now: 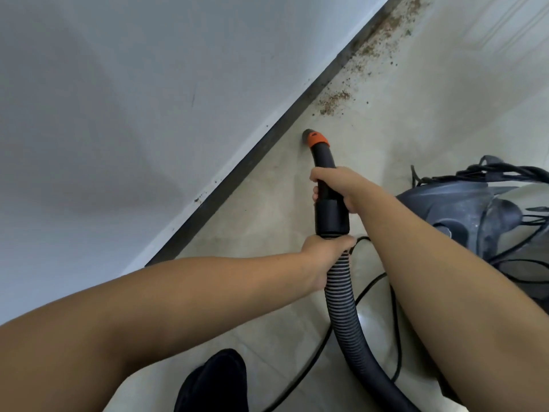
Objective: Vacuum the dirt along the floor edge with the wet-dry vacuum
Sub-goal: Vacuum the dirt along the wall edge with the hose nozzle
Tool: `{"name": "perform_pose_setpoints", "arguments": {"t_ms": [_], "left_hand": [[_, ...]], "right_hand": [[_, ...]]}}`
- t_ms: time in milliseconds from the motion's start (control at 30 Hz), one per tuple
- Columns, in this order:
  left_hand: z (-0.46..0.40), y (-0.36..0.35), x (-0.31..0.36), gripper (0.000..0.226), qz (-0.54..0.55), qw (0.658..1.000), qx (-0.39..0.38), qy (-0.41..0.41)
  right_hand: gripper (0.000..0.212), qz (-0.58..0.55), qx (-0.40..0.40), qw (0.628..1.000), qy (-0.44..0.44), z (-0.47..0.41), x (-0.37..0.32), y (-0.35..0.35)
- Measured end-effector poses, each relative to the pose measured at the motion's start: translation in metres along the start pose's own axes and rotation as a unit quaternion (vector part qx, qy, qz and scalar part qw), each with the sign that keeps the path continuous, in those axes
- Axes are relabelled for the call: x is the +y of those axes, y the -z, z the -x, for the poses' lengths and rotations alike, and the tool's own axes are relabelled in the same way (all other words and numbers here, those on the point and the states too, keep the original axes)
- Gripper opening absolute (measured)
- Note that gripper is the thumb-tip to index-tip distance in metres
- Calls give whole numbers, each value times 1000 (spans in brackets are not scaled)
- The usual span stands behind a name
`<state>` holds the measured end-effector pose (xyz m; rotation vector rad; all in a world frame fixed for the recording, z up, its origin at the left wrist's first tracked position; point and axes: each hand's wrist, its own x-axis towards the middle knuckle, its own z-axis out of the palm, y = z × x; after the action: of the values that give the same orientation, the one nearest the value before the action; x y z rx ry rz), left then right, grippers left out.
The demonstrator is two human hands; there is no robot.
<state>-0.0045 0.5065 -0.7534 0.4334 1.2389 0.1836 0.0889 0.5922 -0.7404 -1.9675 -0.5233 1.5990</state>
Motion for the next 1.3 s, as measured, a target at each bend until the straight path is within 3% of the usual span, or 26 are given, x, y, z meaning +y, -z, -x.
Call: {"name": "perform_pose_setpoints", "arguments": {"t_ms": [167,300,500,767,1133,1300], "left_hand": [[25,2,-42,19,-10,999,20,46],[43,7,-61,19,-1,998,17,61],[69,-2,-62,15,-2,999,34,13],[189,-61,-9,12,-41,996,30,-67],[422,-145,61,10,-29,996,56,-61],[538,-202,86,14,-51,996,5,-73]], "right_hand": [[14,47,-77,996,-19,26,30,-18],[15,47,-89,995,-21,41,50,-23],[11,66,-90,993,-29,67,41,-22],[11,60,-46,997,35,191,-53,29],[8,67,-48,994,67,414,-184,82],[9,71,-12,993,93,531,-237,129]]}}
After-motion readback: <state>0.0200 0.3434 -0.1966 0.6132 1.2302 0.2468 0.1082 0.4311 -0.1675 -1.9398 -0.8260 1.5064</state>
